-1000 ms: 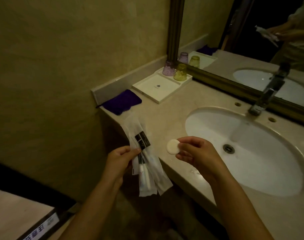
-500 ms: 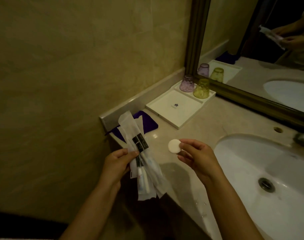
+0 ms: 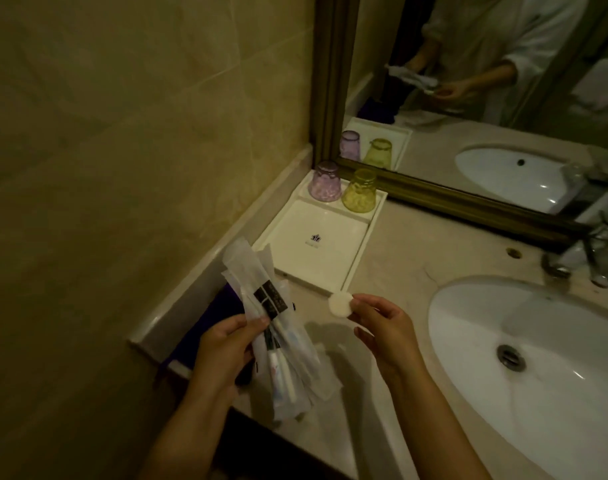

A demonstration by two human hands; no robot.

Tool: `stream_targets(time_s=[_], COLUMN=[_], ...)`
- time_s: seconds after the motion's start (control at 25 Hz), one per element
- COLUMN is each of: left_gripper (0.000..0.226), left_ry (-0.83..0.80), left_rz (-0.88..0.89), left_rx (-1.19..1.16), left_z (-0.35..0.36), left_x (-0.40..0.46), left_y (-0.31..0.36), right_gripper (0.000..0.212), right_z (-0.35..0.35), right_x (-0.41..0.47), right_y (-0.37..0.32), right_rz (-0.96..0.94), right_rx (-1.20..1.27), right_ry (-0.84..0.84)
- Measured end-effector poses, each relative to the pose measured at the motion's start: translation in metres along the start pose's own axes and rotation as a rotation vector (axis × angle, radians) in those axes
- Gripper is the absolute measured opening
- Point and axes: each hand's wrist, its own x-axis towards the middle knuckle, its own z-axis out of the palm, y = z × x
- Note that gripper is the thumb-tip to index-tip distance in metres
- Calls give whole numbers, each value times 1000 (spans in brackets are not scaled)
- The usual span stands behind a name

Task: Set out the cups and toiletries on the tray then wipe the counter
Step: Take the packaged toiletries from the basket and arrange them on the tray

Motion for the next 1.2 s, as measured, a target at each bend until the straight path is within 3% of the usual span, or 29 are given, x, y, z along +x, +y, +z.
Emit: stream_targets(time_s=[0.16,0.4,0.72,1.08,1.2], left_gripper=[10,10,8,7,7], left_ry=[-106,-168,-68,-19,-15], left_rz=[-15,-79,-141,-158,-151], left_rx=[55,73,49,73,58], left_z=[0,11,26,38,40], left_x=[43,87,119,131,130], left_y=[20,29,29,17,16], right_gripper=[12,9,10,15,20], right_z=[20,17,28,25,24], right_x=[33,131,248,262,252], right_y=[-6,-38,-51,-38,-34], right_rz=[-32,-172,-315,-483,-681], right_rx=[42,-119,-669,-1051,-1178], right_ry=[129,264,228,198,206])
